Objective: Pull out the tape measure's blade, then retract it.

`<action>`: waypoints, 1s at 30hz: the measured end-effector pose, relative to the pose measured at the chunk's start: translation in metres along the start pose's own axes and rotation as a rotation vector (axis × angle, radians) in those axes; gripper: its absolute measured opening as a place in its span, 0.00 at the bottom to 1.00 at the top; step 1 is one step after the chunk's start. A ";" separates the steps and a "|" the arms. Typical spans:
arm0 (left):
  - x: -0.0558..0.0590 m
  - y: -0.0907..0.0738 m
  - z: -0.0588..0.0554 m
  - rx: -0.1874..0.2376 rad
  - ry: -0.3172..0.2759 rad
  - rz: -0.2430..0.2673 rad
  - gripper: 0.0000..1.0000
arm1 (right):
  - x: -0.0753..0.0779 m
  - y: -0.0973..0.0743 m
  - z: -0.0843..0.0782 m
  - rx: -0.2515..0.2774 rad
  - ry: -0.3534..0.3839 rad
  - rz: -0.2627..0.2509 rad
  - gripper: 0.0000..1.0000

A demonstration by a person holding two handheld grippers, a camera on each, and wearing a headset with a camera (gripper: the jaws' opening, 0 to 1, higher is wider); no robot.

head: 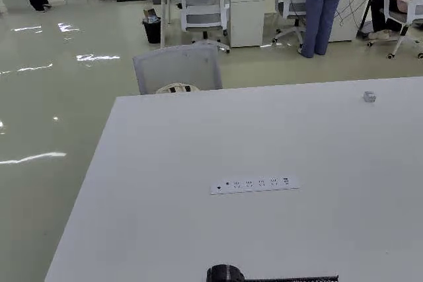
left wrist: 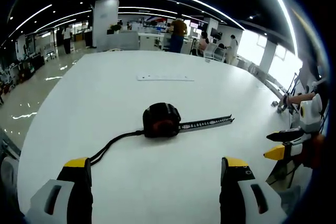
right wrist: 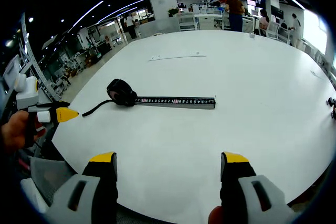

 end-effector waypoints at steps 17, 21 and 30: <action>0.007 -0.014 -0.015 -0.008 -0.012 0.003 1.00 | -0.012 -0.007 -0.004 -0.014 0.000 -0.002 0.89; 0.008 -0.014 -0.015 -0.010 -0.012 0.001 1.00 | -0.012 -0.007 -0.005 -0.014 0.001 -0.003 0.90; 0.009 -0.015 -0.017 -0.013 -0.018 -0.002 1.00 | -0.013 -0.008 -0.005 -0.014 0.004 -0.001 0.91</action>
Point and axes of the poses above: the centre of the closed fingertips' face, and the gripper's own axes: y roughly forward along the fingers, x roughly to its right, z roughly out of its top, the point moved 9 cm from there along -y, roughly backward along the fingers, and after that the axes turned 6 degrees about -x, right-handed, at the moved point
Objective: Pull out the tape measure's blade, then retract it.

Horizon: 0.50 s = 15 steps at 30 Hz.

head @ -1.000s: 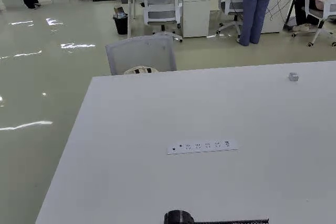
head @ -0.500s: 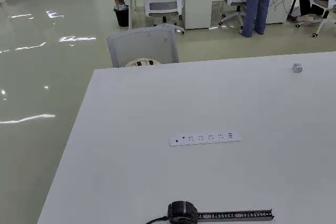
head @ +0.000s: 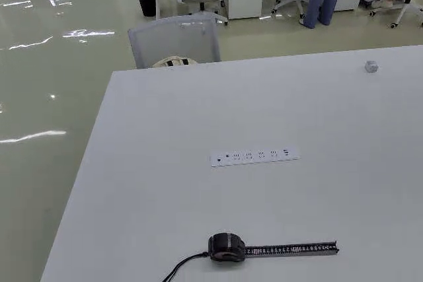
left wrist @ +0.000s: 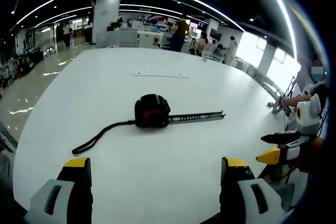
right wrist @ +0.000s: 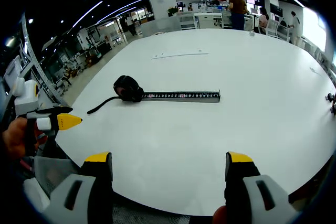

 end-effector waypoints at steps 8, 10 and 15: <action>0.006 0.000 -0.003 -0.002 -0.007 -0.026 0.98 | -0.004 -0.001 -0.008 0.006 0.008 0.006 0.90; 0.007 0.000 -0.003 -0.003 -0.007 -0.026 0.98 | -0.004 -0.001 -0.008 0.005 0.008 0.006 0.90; 0.008 0.000 -0.003 -0.001 -0.010 -0.026 0.98 | -0.004 -0.001 -0.008 0.005 0.010 0.007 0.88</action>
Point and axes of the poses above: the centre of the closed fingertips' face, and the gripper's own axes: y roughly forward along the fingers, x roughly to its right, z roughly out of its top, the point moved 9 cm from there along -y, roughly backward along the fingers, and after that the axes turned 6 degrees about -x, right-handed, at the moved point
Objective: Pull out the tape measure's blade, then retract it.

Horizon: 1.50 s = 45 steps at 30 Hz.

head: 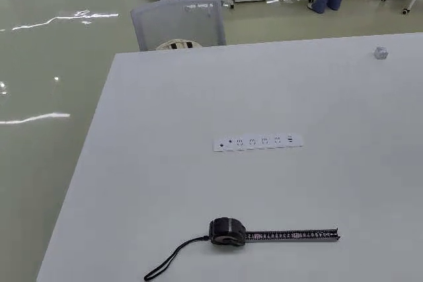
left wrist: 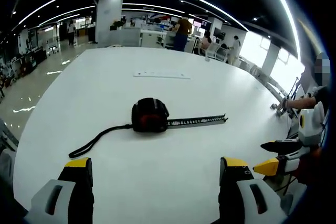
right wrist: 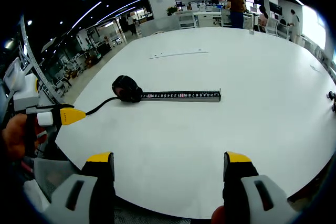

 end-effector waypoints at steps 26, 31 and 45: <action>0.023 0.061 0.039 -0.021 -0.044 0.098 0.94 | 0.038 0.042 0.016 -0.056 -0.021 -0.005 0.83; 0.023 0.068 0.038 -0.030 -0.056 0.106 0.93 | 0.043 0.049 0.020 -0.064 -0.034 -0.003 0.82; 0.020 0.087 0.043 -0.038 -0.087 0.124 0.91 | 0.055 0.067 0.031 -0.088 -0.081 0.010 0.79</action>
Point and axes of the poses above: the centre of the closed fingertips' face, and the gripper's own axes: y roughly forward along the fingers, x roughly to its right, z roughly out of its top, the point moved 9 cm from there along -y, roughly backward along the fingers, and after that the axes turned 6 degrees about -x, right-handed, at the moved point
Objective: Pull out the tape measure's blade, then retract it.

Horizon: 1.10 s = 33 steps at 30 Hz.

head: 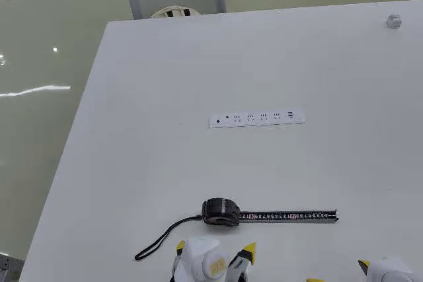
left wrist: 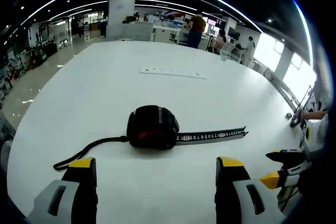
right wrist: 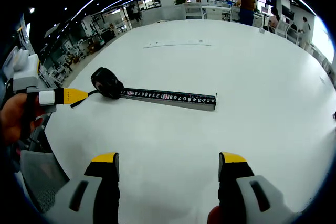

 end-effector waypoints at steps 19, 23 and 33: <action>0.000 0.020 0.013 0.006 -0.009 0.026 0.87 | 0.024 0.019 0.017 -0.033 -0.083 0.010 0.77; 0.000 0.023 0.016 0.009 -0.008 0.029 0.85 | 0.028 0.024 0.021 -0.036 -0.098 0.021 0.74; 0.001 0.033 0.018 0.002 -0.006 0.039 0.83 | 0.032 0.032 0.028 -0.049 -0.144 0.035 0.71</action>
Point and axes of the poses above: the centre of the closed fingertips' face, and the gripper's own axes: y roughly forward along the fingers, x roughly to its right, z roughly out of its top, the point moved 9 cm from there along -y, roughly backward along the fingers, and after that the axes turned 6 degrees about -x, right-handed, at the moved point
